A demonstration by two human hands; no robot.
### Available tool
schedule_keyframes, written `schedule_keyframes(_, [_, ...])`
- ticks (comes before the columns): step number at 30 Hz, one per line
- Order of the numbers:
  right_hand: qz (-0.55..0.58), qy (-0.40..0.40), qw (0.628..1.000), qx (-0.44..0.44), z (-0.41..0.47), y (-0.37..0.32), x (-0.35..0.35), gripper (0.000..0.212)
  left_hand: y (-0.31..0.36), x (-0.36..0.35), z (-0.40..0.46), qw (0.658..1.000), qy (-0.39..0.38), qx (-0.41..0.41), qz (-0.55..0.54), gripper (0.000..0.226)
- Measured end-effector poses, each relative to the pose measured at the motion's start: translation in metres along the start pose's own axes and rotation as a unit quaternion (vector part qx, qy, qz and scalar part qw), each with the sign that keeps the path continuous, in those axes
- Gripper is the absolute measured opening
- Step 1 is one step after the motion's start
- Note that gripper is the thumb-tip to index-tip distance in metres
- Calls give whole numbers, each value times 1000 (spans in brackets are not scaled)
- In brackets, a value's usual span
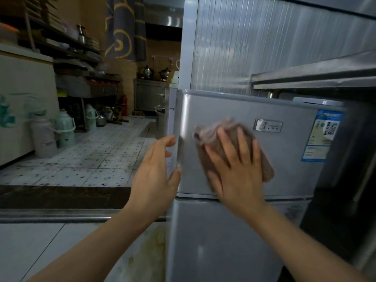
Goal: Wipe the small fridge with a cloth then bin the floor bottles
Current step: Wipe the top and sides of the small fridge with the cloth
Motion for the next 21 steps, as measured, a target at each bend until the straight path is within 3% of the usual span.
schedule_keyframes(3, [4,-36,998,47,-66,-3,1,68,6,-11,-2,1000,9,9,3,73])
schedule_keyframes(7, [2,-29,997,75,-58,15,4,60,14,-23,1,997,40,41,48,75])
schedule_keyframes(13, [-8,7,999,-45,8,51,2,75,7,-28,3,997,39,70,19,60])
schedule_keyframes(17, [28,-19,988,-150,-56,24,0,74,5,-29,4,997,35,69,12,59])
schedule_keyframes(21, [20,-65,985,-156,-92,19,2,75,3,-30,7,997,33,72,-12,53])
Point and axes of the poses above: each hand's wrist, its own z-axis towards the middle knuckle, its own x-axis out of the back of the hand, y = z × x, the point moved 2 cm from there along z, towards the middle knuckle, and after that the axes turned 8 degrees about y, right-handed, at the moved point
